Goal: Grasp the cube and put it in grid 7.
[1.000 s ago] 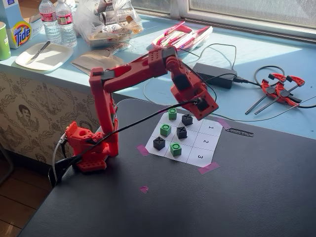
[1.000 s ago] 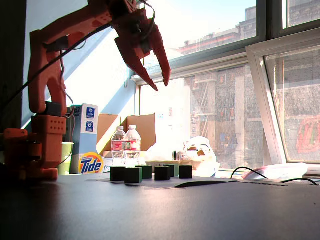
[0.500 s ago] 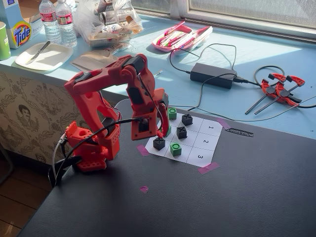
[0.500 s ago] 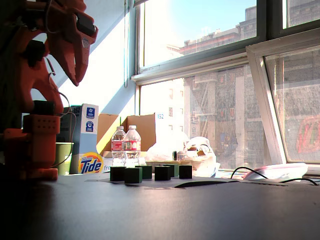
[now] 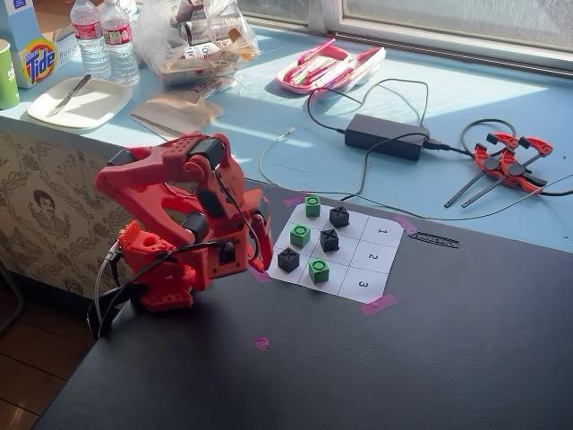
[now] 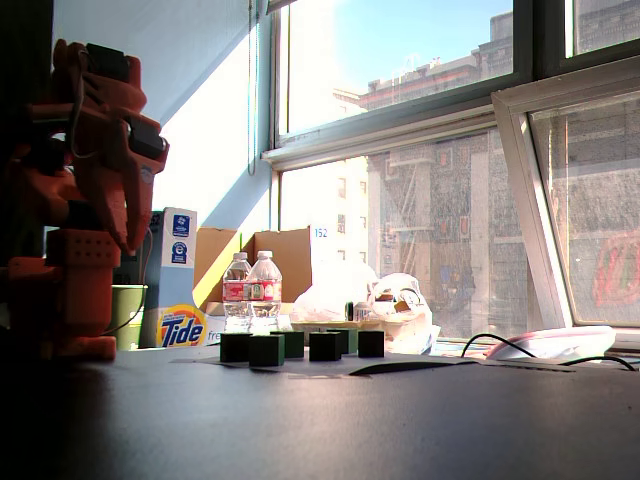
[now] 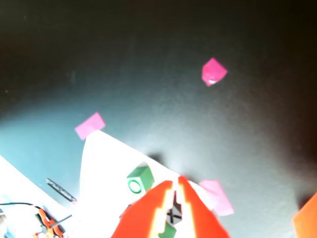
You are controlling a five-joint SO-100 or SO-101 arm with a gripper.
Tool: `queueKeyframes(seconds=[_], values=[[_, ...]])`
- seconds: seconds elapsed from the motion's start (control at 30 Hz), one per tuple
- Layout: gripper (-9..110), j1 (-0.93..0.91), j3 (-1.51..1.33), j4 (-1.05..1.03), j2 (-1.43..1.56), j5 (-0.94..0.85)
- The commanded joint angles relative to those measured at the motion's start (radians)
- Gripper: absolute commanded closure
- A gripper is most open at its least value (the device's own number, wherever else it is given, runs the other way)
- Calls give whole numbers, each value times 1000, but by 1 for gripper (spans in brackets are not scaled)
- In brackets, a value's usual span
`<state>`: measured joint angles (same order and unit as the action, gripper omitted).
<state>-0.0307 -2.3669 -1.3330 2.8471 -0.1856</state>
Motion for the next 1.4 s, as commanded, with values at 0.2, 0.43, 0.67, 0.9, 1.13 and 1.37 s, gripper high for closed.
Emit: queueKeyframes(seconds=[0.2, 0.43, 0.67, 0.9, 1.13, 1.37], values=[[101, 64, -239, 150, 140, 26], [101, 94, -382, 249, 147, 48], [101, 98, -494, 301, 213, 48], [101, 127, -614, 255, 454, 51], [101, 120, -635, 262, 456, 51], [101, 121, -675, 276, 454, 37]])
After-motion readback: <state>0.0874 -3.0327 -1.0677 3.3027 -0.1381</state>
